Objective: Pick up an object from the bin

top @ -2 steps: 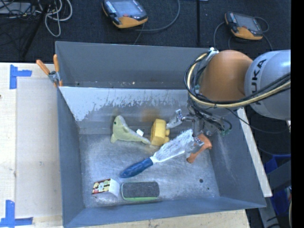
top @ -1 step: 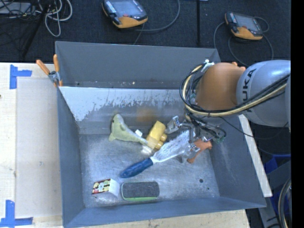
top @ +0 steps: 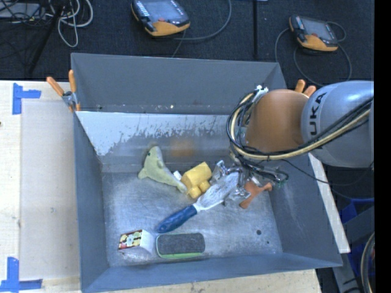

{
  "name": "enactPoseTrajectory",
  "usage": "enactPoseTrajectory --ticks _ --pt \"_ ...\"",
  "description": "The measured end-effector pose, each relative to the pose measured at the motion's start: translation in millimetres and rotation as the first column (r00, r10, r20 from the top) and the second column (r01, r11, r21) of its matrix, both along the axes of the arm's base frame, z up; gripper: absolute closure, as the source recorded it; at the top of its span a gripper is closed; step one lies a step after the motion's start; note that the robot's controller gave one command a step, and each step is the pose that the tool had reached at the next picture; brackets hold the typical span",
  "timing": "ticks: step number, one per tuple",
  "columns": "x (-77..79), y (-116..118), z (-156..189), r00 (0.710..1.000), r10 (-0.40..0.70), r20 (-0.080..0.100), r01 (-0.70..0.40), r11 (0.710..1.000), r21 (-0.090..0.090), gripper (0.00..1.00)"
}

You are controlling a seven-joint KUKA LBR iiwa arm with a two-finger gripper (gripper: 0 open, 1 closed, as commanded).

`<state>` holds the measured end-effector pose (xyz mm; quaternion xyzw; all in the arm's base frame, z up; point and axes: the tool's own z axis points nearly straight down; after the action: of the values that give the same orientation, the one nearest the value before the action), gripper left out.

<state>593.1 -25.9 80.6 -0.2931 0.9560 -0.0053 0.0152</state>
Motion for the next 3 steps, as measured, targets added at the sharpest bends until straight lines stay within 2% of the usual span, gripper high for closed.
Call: enactPoseTrajectory --ticks 1,3 --pt "0.0 0.1 0.0 1.0 0.0 0.0 0.0 1.0 0.0 1.0" --pt "-4.1 1.2 10.0 1.0 0.0 -0.028 0.0 1.0 0.002 1.0"
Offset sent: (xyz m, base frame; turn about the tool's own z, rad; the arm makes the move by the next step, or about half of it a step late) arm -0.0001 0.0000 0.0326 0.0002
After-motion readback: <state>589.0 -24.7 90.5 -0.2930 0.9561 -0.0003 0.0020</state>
